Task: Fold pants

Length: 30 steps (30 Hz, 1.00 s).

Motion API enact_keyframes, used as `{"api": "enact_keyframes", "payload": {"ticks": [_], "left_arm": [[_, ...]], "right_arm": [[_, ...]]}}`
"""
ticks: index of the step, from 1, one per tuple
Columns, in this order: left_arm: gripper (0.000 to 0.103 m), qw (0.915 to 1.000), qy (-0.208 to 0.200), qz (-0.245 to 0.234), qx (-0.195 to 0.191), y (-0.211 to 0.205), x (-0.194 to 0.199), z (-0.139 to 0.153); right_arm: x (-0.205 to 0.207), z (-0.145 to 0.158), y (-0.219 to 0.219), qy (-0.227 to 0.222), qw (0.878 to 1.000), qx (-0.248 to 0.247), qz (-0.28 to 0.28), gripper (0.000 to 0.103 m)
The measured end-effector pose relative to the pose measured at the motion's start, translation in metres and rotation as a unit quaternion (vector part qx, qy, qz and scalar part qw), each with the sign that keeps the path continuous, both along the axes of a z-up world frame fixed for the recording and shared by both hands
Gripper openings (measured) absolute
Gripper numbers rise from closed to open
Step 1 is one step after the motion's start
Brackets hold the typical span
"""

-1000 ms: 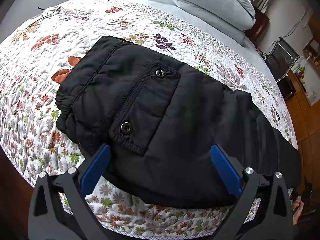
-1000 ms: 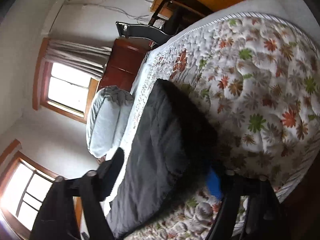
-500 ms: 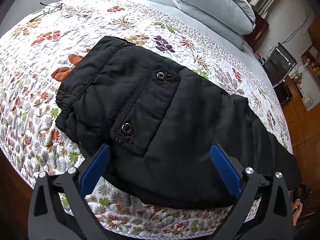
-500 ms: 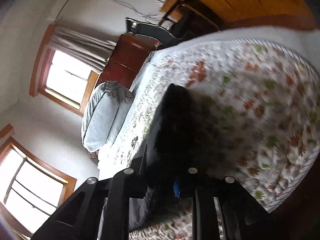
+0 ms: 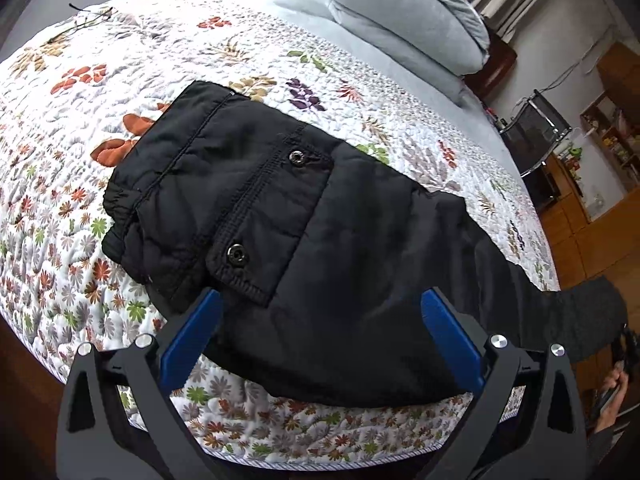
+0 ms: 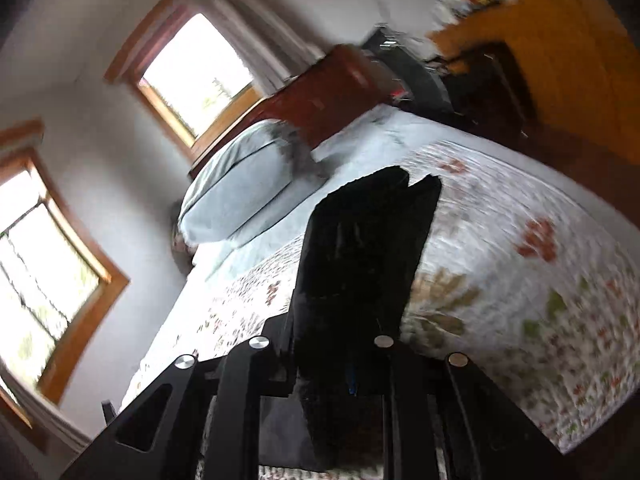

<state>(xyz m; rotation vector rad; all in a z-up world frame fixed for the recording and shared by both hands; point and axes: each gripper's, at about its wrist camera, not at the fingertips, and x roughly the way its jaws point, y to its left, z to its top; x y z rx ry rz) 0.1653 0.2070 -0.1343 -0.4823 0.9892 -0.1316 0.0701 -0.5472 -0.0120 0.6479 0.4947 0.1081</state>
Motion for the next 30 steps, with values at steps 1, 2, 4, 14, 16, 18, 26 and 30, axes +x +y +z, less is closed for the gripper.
{"api": "enact_keyframes", "payload": {"ticks": [1,2,4,14,16,18,26,30], "left_arm": [[0.1,1.0,-0.003,-0.002,-0.001,0.0,-0.001,0.002],[0.1,1.0,-0.006,-0.002,-0.002,0.001,-0.002,0.003],[0.1,0.9999,-0.01,-0.001,-0.008,0.005,-0.004,0.006],[0.1,0.9993,-0.017,0.011,-0.032,0.027,-0.015,0.009],[0.1,0.9989,-0.018,0.015,-0.04,0.031,-0.017,0.01],[0.1,0.9988,-0.017,0.014,-0.045,0.032,-0.017,0.009],[0.1,0.9983,-0.011,0.016,-0.054,0.038,-0.019,0.001],[0.1,0.9982,-0.011,0.018,-0.056,0.042,-0.019,-0.001]], "right_arm": [[0.005,0.007,0.01,0.0,1.0,-0.012,0.007,0.018],[0.012,0.016,0.023,0.0,0.999,-0.027,0.018,0.018],[0.025,0.031,0.055,-0.001,0.997,-0.062,0.043,0.018],[0.075,0.03,0.243,0.031,0.955,-0.231,0.181,0.016],[0.078,0.013,0.28,0.044,0.939,-0.273,0.204,0.016],[0.08,-0.009,0.316,0.06,0.922,-0.307,0.229,0.016],[0.069,-0.087,0.391,0.101,0.866,-0.396,0.289,0.016],[0.061,-0.1,0.399,0.104,0.852,-0.42,0.294,0.016]]}}
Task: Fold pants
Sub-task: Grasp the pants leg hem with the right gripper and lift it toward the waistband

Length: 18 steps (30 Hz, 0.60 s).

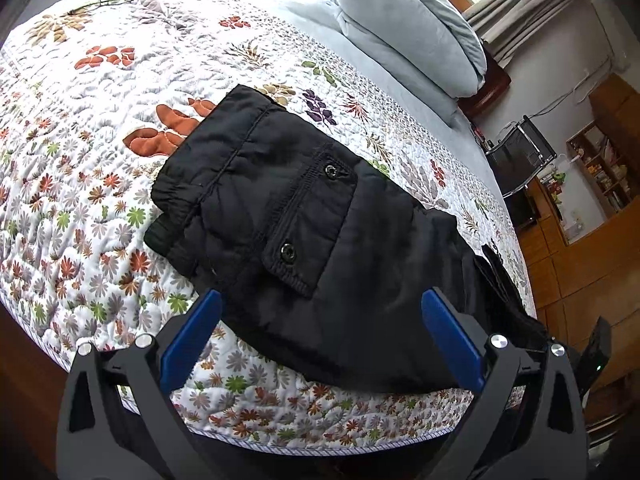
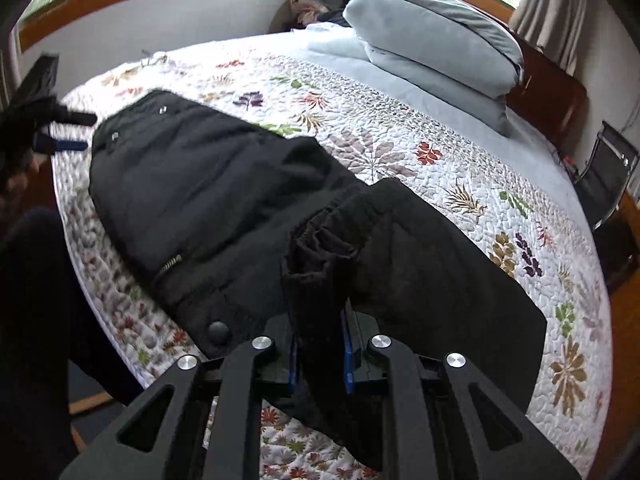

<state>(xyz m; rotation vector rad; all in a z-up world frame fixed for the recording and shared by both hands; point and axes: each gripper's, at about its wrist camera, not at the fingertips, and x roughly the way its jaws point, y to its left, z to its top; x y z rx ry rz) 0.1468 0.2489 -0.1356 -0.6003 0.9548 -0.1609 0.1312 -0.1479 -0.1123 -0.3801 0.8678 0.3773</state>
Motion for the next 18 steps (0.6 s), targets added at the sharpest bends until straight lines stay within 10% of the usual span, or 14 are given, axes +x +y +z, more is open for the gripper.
{"api": "enact_keyframes", "payload": {"ticks": [7,12,15,17,18], "left_arm": [[0.1,1.0,0.004,-0.002,-0.004,-0.004,0.0,-0.004],[0.1,1.0,0.002,-0.001,-0.005,-0.006,0.002,-0.003],[0.1,1.0,0.001,-0.002,-0.007,-0.008,0.004,-0.002],[0.1,1.0,-0.002,-0.004,-0.009,-0.01,0.003,-0.001],[0.1,0.9999,-0.004,-0.005,-0.011,-0.011,0.003,-0.001]], "right_arm": [[-0.019,-0.03,0.033,-0.02,0.994,-0.097,0.039,0.019],[-0.047,-0.06,0.054,-0.051,0.979,-0.181,0.082,0.044],[-0.053,-0.044,0.046,-0.03,0.987,-0.136,0.085,0.048],[-0.055,-0.017,0.028,-0.001,0.995,-0.044,0.087,0.081],[-0.055,-0.001,0.015,0.007,0.996,0.012,0.083,0.081]]}}
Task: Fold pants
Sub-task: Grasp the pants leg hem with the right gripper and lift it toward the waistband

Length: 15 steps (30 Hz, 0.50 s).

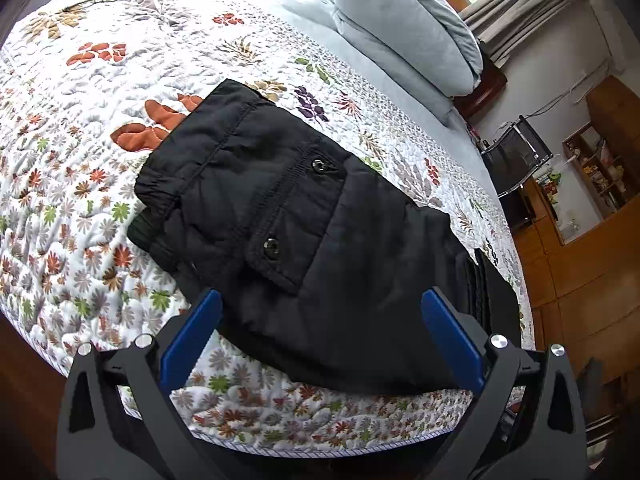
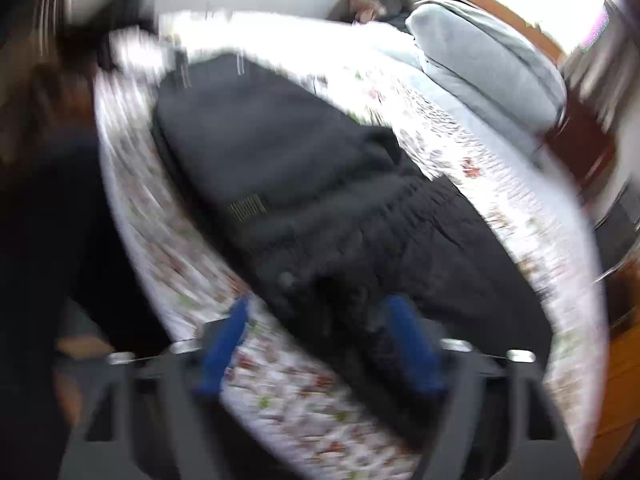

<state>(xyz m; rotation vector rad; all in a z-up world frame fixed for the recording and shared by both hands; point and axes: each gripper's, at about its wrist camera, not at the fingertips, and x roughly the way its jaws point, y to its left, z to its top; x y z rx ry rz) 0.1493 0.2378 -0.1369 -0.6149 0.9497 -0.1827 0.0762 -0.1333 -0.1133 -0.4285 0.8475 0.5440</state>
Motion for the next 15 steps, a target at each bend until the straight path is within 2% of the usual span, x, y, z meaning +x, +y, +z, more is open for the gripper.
{"api": "enact_keyframes", "payload": {"ticks": [3,4,5,7,10,13,15], "left_arm": [[0.1,1.0,-0.002,0.0,-0.007,-0.003,-0.001,-0.002],[0.1,1.0,-0.001,0.0,-0.009,-0.003,-0.001,-0.002],[0.1,1.0,0.0,0.0,-0.01,-0.004,-0.002,-0.003],[0.1,0.9999,0.001,-0.001,-0.011,-0.006,-0.002,-0.004],[0.1,0.9999,-0.001,0.0,-0.01,-0.005,-0.002,-0.002],[0.1,1.0,-0.001,-0.001,-0.007,-0.005,-0.002,-0.001],[0.1,1.0,0.0,0.0,-0.005,-0.004,-0.001,-0.001]], "right_arm": [[0.011,0.022,-0.025,0.026,0.996,0.078,-0.033,0.08],[0.018,0.024,-0.032,0.03,0.994,0.088,-0.054,0.079],[0.027,0.023,-0.038,0.034,0.993,0.091,-0.073,0.069],[0.045,0.019,-0.048,0.032,0.989,0.093,-0.114,0.061],[0.065,0.003,-0.048,0.04,0.986,0.078,-0.145,0.061],[0.067,-0.021,-0.035,0.057,0.989,0.051,-0.129,0.061],[0.061,-0.031,-0.025,0.05,0.992,0.025,-0.116,0.061]]}}
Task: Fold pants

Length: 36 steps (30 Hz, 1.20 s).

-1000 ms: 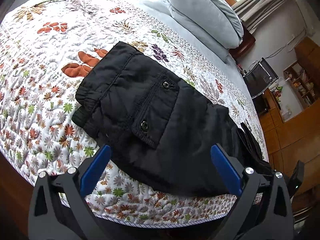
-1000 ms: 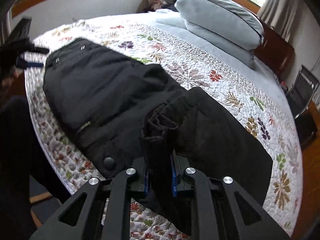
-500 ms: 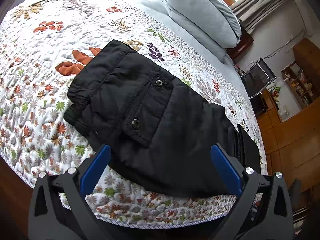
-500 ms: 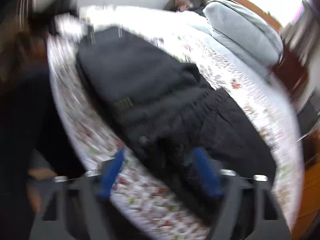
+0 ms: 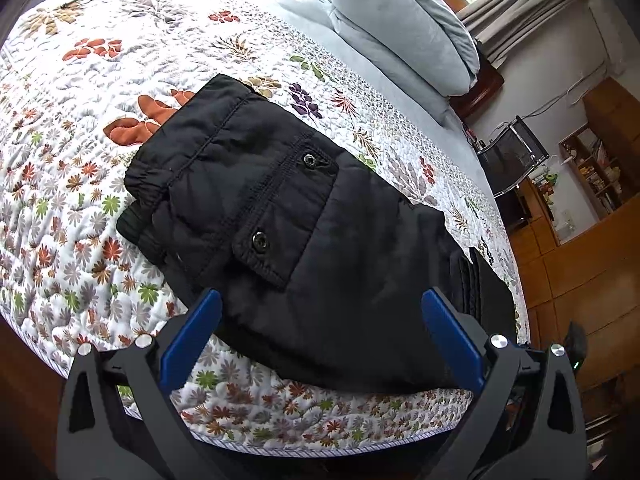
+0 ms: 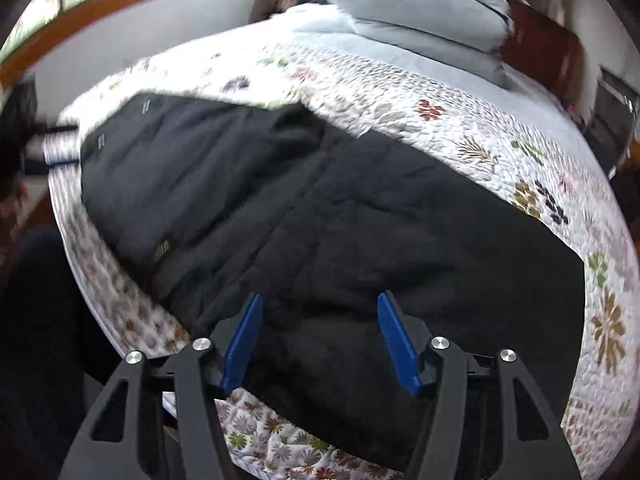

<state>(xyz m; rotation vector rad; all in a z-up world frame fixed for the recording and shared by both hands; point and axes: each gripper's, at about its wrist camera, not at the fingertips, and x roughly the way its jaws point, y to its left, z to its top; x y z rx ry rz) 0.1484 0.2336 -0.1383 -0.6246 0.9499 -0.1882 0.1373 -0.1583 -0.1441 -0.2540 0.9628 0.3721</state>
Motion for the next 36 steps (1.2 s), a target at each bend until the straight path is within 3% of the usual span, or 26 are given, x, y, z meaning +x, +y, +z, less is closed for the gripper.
{"api": "enact_keyframes", "payload": {"ticks": [4,7,10,14,19,24,28,30,36], "left_arm": [[0.1,1.0,0.006,0.001,0.002,0.0,0.003,-0.003],[0.1,0.9999,0.009,-0.002,0.006,-0.002,0.005,-0.003],[0.1,0.9999,0.01,-0.002,0.008,-0.003,0.006,-0.003],[0.1,0.9999,0.012,-0.001,0.011,-0.006,0.007,-0.003],[0.1,0.9998,0.016,-0.002,0.015,-0.008,0.008,-0.005],[0.1,0.9997,0.018,0.004,0.014,-0.01,0.005,0.0],[0.1,0.9993,-0.001,0.035,0.015,-0.001,-0.015,0.019],[0.1,0.9982,0.001,0.06,0.001,0.011,-0.024,0.023],[0.1,0.9908,0.014,0.129,-0.038,0.041,-0.038,0.022]], "right_arm": [[0.0,-0.001,0.003,0.015,1.0,0.008,0.017,0.057],[0.012,0.022,-0.008,0.0,0.999,0.032,0.011,0.058],[0.041,0.038,-0.015,-0.016,1.0,0.026,-0.004,0.06],[0.084,0.029,-0.019,0.0,0.999,0.025,-0.035,0.062],[0.097,-0.004,0.005,0.046,0.999,-0.028,-0.003,0.066],[0.083,0.016,0.013,0.023,0.999,-0.031,0.017,0.064],[0.077,0.059,0.03,0.013,0.996,-0.016,0.086,0.079],[0.084,0.077,0.04,0.021,0.993,0.001,0.119,0.082],[0.138,0.124,0.1,0.108,0.963,0.079,0.236,0.088]]}}
